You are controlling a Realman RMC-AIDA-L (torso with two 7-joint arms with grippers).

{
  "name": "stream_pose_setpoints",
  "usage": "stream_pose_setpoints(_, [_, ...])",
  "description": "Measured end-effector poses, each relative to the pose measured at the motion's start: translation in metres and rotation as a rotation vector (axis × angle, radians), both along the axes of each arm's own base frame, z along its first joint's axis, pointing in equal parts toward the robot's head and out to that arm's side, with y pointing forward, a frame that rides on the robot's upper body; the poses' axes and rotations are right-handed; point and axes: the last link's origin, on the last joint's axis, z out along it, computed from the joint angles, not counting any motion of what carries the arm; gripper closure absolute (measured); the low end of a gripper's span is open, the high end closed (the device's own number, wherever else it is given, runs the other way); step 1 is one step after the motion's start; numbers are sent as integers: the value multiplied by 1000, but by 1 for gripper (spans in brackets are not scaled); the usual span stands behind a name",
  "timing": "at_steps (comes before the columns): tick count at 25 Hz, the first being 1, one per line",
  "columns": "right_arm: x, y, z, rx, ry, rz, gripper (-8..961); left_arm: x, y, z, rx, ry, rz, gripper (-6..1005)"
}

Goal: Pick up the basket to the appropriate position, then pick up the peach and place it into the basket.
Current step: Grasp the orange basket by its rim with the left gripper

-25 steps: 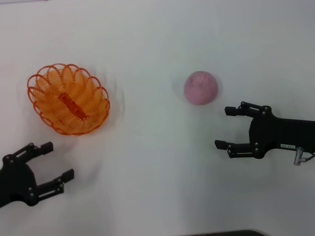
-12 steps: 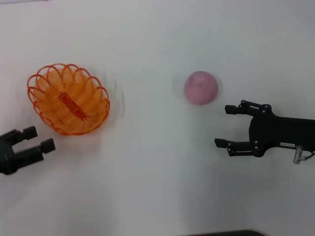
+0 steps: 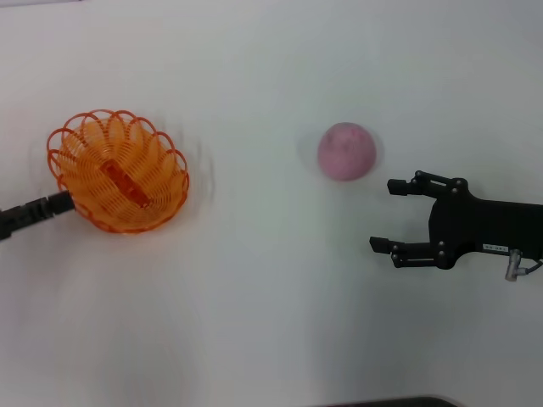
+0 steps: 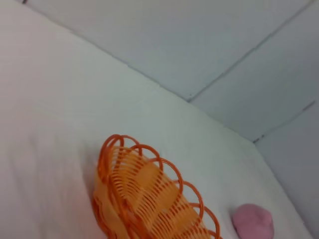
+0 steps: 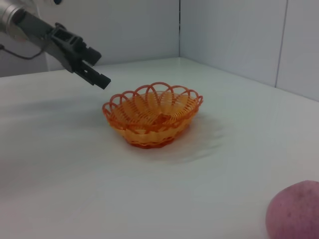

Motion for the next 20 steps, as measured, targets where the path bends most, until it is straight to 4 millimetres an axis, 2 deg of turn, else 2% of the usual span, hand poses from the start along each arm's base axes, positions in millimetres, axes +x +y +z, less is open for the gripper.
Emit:
stream_pose_setpoints(4, [0, 0, 0, 0, 1, 0, 27, 2, 7, 7, -34, -60, 106, 155])
stream_pose_setpoints(9, [-1, 0, 0, -3, 4, 4, 27, 5, 14, 14, -31, -45, 113, 156])
stream_pose_setpoints(13, [-2, 0, 0, -4, 5, 7, 27, 7, 26, 20, -20, 30, 84, 156])
stream_pose_setpoints(20, [-2, 1, 1, -5, 7, 10, 27, 26, 58, 25, -29, 196, -20, 155])
